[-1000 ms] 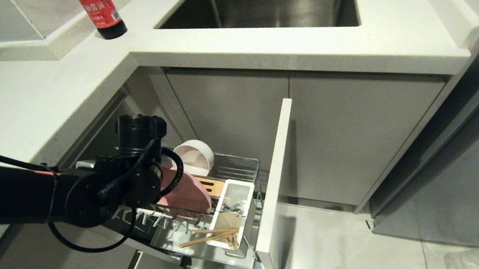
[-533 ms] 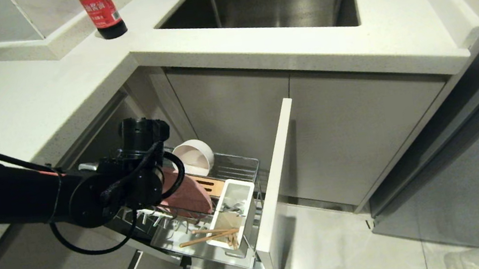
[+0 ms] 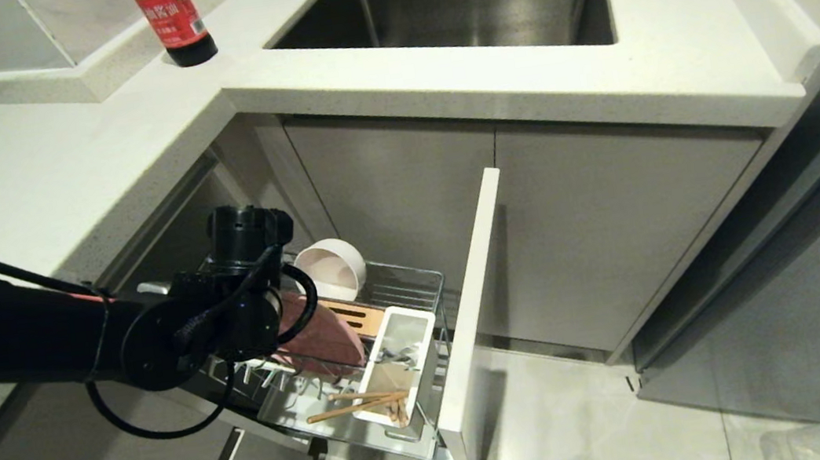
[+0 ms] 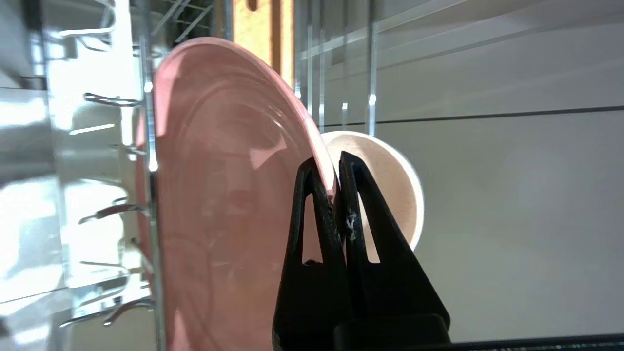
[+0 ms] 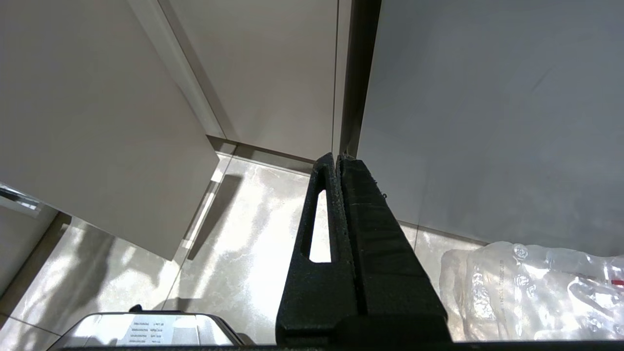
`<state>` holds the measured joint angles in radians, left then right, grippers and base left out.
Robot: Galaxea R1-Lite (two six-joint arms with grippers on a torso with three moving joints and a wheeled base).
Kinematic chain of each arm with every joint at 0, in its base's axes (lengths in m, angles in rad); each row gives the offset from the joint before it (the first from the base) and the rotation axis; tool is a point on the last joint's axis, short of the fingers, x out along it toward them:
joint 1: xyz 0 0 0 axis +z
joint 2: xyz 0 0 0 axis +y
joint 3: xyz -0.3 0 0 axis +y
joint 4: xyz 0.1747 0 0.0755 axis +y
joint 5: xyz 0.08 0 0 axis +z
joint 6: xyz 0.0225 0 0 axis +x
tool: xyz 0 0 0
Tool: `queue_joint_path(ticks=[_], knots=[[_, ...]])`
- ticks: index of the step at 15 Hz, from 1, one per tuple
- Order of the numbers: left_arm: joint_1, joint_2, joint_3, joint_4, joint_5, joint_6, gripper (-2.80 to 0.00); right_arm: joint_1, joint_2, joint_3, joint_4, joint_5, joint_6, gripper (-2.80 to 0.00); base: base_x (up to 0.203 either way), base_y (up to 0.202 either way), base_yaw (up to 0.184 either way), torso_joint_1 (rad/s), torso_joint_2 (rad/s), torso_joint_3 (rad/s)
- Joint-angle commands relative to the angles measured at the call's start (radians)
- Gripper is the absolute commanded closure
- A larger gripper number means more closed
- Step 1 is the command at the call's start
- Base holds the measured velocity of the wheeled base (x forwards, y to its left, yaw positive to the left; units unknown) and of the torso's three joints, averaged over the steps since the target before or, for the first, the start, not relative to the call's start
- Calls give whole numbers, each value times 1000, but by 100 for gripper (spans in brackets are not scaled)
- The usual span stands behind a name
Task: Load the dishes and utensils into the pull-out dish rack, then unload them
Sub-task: Pick up the plate and place it in the cupboard
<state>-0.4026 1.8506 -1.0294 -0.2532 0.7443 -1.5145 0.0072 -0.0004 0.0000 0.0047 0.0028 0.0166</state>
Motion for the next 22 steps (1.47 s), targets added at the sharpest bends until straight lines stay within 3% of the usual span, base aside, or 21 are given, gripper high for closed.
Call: queue_joint_path(ticks=[1, 12, 13, 22], knots=[[-1, 1, 0, 7, 6, -10, 0, 0, 0, 0, 0, 0, 0, 0, 0, 0, 0, 0, 0, 0], [-1, 1, 0, 15, 4, -16, 0, 0, -1, -1, 0, 0, 0, 0, 0, 0, 0, 0, 0, 0], [-1, 1, 0, 15, 4, -15, -280, 0, -1, -1, 0, 0, 0, 0, 0, 0, 0, 0, 0, 0], [-5, -22, -12, 89, 6, -13, -280, 0, -1, 0, 0, 0, 0, 0, 0, 0, 0, 0, 0, 0]])
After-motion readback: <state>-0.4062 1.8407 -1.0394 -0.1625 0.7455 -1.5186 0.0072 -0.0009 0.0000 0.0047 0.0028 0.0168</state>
